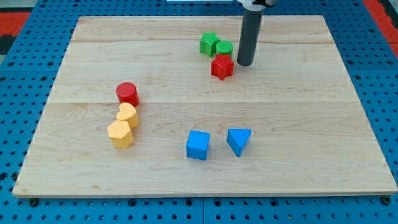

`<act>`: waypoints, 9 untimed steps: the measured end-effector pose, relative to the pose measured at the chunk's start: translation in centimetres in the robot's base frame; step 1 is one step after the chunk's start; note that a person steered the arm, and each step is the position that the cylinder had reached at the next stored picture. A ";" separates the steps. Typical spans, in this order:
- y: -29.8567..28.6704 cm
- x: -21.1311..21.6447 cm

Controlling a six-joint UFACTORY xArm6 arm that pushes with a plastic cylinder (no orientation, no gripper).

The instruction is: Push the red circle into the red star

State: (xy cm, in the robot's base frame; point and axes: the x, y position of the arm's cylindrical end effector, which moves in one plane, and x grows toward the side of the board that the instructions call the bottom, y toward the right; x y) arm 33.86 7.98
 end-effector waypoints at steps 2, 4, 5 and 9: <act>-9.4 5.9; -18.5 10.6; -23.1 10.6; -37.4 8.9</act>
State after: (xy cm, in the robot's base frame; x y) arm 42.76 -29.45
